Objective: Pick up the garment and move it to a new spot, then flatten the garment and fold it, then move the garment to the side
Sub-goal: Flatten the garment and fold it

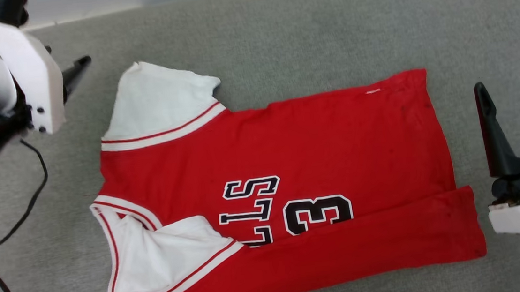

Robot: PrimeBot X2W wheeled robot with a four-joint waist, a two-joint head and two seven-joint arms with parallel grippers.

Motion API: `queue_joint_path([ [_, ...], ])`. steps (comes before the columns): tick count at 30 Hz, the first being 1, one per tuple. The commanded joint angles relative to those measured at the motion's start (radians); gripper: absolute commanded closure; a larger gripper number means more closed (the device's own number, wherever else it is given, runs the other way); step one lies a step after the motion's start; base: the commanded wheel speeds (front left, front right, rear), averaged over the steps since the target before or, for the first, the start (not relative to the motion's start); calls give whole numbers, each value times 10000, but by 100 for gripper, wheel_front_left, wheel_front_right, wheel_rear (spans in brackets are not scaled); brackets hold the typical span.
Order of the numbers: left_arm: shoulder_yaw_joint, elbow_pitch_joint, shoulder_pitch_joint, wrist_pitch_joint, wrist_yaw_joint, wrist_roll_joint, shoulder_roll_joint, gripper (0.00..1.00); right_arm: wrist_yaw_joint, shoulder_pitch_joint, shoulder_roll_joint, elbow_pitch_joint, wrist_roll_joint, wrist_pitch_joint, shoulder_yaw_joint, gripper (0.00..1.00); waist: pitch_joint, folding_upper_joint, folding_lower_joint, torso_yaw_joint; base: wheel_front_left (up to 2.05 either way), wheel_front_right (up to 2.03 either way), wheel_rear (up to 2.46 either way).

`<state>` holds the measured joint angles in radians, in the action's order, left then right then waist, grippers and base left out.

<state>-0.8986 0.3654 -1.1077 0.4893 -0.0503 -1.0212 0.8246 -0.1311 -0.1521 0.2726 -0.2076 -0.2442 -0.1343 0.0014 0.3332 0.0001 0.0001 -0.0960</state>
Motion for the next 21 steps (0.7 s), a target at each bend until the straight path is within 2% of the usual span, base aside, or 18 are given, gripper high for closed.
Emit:
queue_joint_path([
  [1,9,124,-339,240,-50,-31,-127,0,7,130,-140,-150,118,-21,-16,0,557,-1,-1,-283,0,0,0],
  [5,-157,455,-1316,1466,-290,-79,-196,0,7,67,-409,-498,334,-201,61,0,1180,-1,-1,-574,0,0,0],
  [13,-702,896,-2815,4224,-534,-221,-373,0,7,-525,-320,-506,528,-264,378,0,2255,-1,-1,-970,0,0,0],
  [21,-1315,1280,-3167,5135,-595,184,-500,0,7,-1013,-382,-151,624,-449,625,0,2876,-1,-1,-1162,0,0,0],
])
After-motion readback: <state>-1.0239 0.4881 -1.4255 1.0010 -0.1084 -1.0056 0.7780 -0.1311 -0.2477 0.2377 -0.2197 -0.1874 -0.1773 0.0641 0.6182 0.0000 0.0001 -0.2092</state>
